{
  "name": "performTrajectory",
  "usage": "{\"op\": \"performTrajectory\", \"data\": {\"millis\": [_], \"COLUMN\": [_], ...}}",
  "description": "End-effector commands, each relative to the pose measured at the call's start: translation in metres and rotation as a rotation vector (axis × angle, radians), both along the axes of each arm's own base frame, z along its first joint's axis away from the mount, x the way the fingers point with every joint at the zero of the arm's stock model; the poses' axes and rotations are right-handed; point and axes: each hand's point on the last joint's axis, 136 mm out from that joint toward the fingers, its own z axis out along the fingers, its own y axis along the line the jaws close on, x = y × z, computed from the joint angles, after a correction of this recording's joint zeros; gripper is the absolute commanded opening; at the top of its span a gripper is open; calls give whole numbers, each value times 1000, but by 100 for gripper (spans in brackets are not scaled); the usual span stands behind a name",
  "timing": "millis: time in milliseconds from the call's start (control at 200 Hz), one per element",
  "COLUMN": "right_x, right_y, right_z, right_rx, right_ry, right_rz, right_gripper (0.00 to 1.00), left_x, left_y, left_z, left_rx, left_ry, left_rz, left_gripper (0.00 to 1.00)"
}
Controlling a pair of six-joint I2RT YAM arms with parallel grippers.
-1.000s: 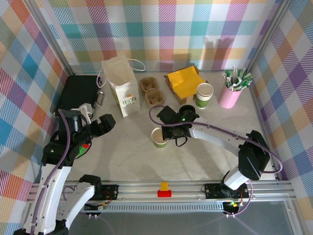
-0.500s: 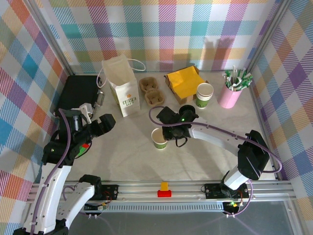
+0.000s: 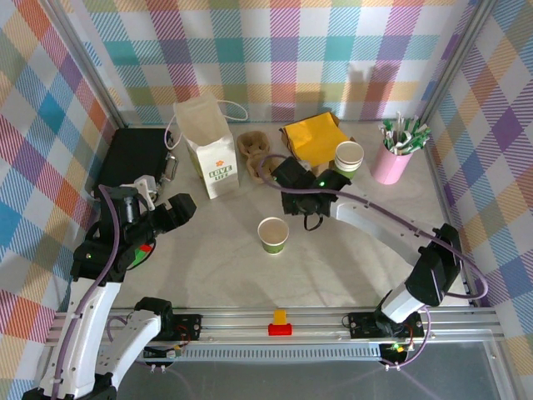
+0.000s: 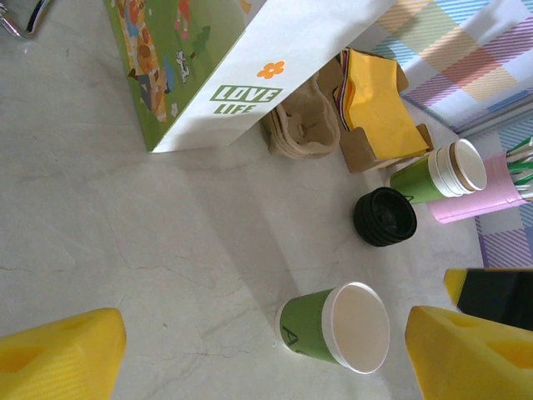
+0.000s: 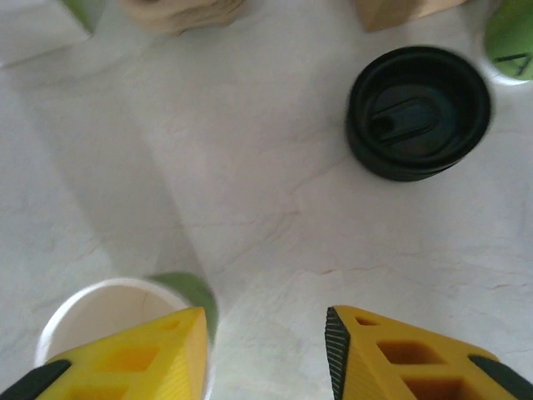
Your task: Pack the takeout coffee
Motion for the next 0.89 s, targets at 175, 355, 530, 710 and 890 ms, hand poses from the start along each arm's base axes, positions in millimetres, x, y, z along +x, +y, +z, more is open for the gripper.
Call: {"op": "performTrajectory", "data": {"millis": [175, 355, 530, 710, 890], "right_x": [47, 66, 77, 85, 87], "right_y": [-71, -88, -91, -95, -95], "right_z": [-19, -41, -63, -73, -85], "right_rx": [30, 87, 102, 94, 111], "right_ry": [36, 63, 98, 124, 167], "right_rz": [-240, -335, -363, -403, -448], "right_gripper": [44, 48, 50, 50, 48], "left_x": [-6, -6, -6, -7, -8], "left_y": [0, 0, 1, 1, 2], "left_z": [9, 7, 6, 2, 1], "left_rx": [6, 6, 4, 2, -1], "left_ry": [-23, -20, -14, -4, -3], "left_rz": [-8, -6, -1, 4, 9], "left_gripper": [87, 87, 87, 87, 87]}}
